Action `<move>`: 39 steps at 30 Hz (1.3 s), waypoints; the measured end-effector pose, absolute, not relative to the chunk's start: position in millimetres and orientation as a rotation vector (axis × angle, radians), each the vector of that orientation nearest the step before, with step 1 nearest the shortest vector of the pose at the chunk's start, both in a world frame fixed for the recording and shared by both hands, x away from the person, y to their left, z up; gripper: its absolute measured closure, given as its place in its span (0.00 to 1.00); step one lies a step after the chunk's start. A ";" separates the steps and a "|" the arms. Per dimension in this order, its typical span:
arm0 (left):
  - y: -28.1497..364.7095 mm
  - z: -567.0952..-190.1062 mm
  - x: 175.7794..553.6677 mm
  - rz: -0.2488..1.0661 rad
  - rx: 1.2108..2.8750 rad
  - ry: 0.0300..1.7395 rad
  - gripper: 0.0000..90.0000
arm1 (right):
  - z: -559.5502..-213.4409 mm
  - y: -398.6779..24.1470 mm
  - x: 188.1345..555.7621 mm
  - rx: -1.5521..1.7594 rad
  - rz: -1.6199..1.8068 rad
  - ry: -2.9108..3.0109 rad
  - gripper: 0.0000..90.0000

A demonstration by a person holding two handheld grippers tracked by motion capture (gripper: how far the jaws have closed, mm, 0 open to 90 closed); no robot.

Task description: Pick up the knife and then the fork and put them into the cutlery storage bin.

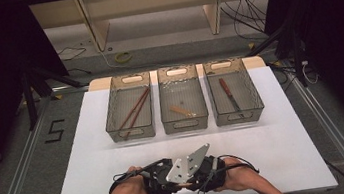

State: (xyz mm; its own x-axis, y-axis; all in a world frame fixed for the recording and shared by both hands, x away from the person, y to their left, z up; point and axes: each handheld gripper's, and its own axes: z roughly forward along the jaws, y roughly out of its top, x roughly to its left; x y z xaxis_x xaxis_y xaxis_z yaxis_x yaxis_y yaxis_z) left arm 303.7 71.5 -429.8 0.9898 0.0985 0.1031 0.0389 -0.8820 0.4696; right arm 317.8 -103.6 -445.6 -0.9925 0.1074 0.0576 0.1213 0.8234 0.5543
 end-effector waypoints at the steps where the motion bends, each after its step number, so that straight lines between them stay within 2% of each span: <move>1: 72.0 -429.4 303.5 0.178 2.640 0.096 0.83 | -444.7 -104.0 317.4 -0.186 -0.912 -2.978 0.91; 4: 73.8 -428.7 305.5 0.182 2.637 0.123 0.78 | -443.3 -105.2 318.2 -0.203 -0.916 -2.988 0.91; 8: 82.3 -423.7 310.2 0.243 2.559 0.190 0.57 | -440.7 -110.5 321.2 -0.238 -0.932 -3.004 0.91; 14: 101.6 -418.1 320.9 0.281 2.415 0.346 0.40 | -432.7 -126.7 333.4 -0.363 -0.989 -3.026 0.91; 22: 120.4 -425.8 325.9 0.312 2.259 0.519 0.32 | -425.2 -153.5 354.6 -0.551 -1.049 -3.048 0.91; 27: 140.4 -441.2 328.1 0.228 2.147 0.640 0.29 | -414.3 -173.1 371.2 -0.702 -1.119 -3.048 0.91; 39: 169.9 -455.7 330.4 0.232 2.005 0.758 0.25 | -389.5 -205.3 418.5 -1.019 -1.243 -3.015 0.91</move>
State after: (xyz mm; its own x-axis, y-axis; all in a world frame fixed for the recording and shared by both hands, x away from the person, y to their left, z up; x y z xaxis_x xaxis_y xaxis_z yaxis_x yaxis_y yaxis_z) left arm 330.4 169.9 -455.7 0.7904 0.5968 -0.1379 0.4177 -0.3604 0.8340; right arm 418.5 -205.3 -389.5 -0.7879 0.6152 -0.0264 0.4177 0.5655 0.7111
